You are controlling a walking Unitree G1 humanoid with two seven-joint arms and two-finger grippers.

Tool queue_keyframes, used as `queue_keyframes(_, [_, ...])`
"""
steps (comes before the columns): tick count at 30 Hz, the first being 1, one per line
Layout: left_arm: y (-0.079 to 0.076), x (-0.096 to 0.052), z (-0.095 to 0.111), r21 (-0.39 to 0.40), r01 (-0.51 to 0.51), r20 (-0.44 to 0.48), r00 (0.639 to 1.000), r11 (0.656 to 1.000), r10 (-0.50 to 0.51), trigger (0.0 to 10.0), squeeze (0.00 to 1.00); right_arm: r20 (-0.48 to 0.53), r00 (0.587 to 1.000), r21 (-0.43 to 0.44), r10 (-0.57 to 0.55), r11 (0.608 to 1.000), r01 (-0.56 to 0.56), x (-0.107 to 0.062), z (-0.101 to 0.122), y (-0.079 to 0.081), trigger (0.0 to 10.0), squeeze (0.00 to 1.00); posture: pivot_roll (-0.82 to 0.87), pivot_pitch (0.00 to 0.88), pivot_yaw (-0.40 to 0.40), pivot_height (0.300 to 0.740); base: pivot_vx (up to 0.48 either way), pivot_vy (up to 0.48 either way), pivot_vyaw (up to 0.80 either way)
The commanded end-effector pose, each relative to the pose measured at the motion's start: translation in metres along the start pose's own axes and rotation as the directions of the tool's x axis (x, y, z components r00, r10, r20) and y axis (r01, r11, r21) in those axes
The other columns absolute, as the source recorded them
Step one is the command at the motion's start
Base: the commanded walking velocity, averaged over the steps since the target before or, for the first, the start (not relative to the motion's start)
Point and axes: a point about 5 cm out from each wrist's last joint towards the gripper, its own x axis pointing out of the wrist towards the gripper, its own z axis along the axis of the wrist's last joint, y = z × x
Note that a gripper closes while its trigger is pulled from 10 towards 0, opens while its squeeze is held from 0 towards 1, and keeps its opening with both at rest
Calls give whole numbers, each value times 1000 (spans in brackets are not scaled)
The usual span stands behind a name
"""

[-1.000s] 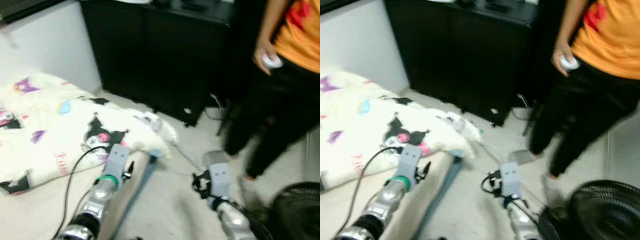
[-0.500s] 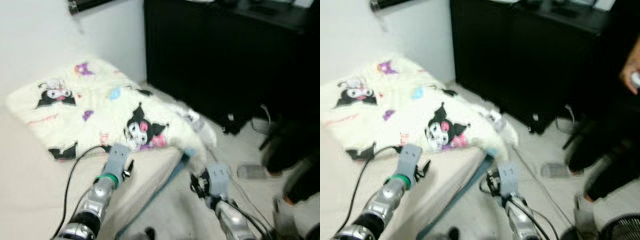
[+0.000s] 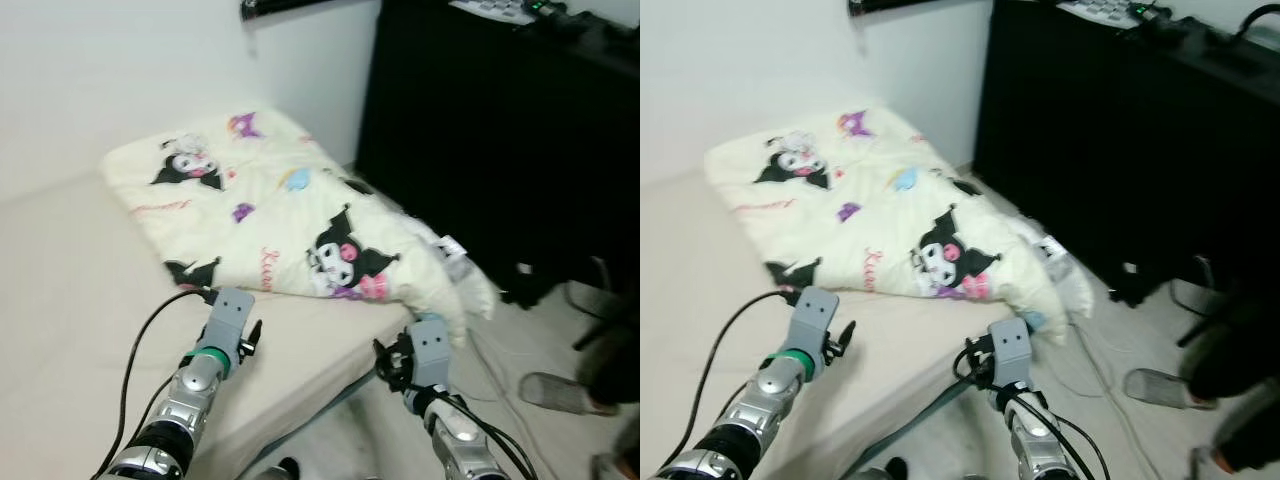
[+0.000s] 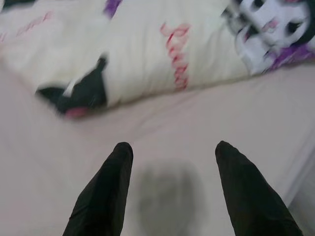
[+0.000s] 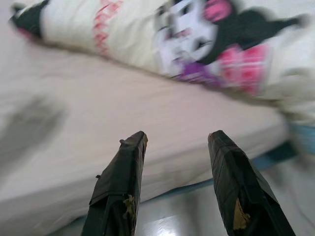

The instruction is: Clean up the room

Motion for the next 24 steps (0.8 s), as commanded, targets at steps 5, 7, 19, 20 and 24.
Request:
queue_keyframes(5, [-3,-2,-5,2,20,-10,1000,1000,-20,10000,0,-8,1000,27,-17,999,17,-3,-3,-3,10000,0,-18,51,54,736,0,0,0])
queue_keyframes(7, [-3,-2,-5,3,21,-9,1000,1000,-21,10000,0,-8,1000,26,-16,1000,16,-3,-3,-3,10000,0,-17,49,53,736,-255,0,0])
queue_keyframes(19, [-4,-3,-5,1,23,-8,1000,1000,-23,10000,0,-7,1000,16,-8,1000,8,-3,-3,-3,10000,0,-16,46,49,736,-305,0,0])
queue_keyframes(20, [-4,-3,-5,1,23,-8,1000,1000,-23,10000,0,-7,1000,16,-8,1000,8,-3,-3,-3,10000,0,-16,46,49,736,-341,0,0])
queue_keyframes(24, [-4,-3,-6,1,23,-9,1000,1000,-23,10000,0,-9,1000,12,-10,1000,10,-3,-3,-3,10000,0,-16,48,49,736,-344,0,0])
